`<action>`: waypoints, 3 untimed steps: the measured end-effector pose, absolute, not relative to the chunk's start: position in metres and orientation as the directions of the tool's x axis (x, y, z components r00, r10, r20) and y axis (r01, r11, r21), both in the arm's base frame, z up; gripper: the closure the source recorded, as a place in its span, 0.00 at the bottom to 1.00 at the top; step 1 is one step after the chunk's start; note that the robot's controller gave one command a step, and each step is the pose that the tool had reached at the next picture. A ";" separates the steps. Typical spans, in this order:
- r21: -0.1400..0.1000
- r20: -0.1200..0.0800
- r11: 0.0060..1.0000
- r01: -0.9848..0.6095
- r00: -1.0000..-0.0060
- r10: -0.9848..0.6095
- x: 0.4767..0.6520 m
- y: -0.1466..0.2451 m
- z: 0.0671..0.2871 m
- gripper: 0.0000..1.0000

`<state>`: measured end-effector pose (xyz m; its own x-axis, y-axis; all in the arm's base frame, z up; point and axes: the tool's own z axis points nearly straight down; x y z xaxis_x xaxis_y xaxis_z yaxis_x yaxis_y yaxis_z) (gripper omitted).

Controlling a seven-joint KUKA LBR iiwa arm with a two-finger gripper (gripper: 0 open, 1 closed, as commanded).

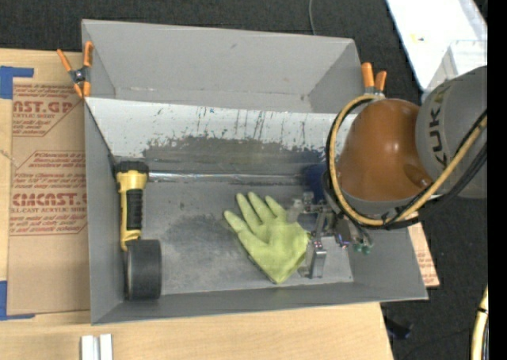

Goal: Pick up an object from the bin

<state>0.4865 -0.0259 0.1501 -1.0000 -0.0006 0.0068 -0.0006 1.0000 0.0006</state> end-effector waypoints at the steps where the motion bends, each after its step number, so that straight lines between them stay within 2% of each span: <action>1: 0.000 0.000 1.000 -0.001 -1.000 -0.001 0.488 -0.026 0.153 0.00; 2: -0.001 -0.005 0.988 -0.152 -0.988 -0.152 0.490 -0.014 0.107 0.00; 3: -0.001 -0.004 0.973 -0.232 -0.973 -0.232 0.503 -0.010 0.070 1.00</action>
Offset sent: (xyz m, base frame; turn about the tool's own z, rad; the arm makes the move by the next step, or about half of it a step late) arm 0.0020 0.0214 -0.0800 -0.2536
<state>0.5027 -0.0097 0.0704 -0.9726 -0.2324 -0.0045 -0.2324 0.9726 -0.0009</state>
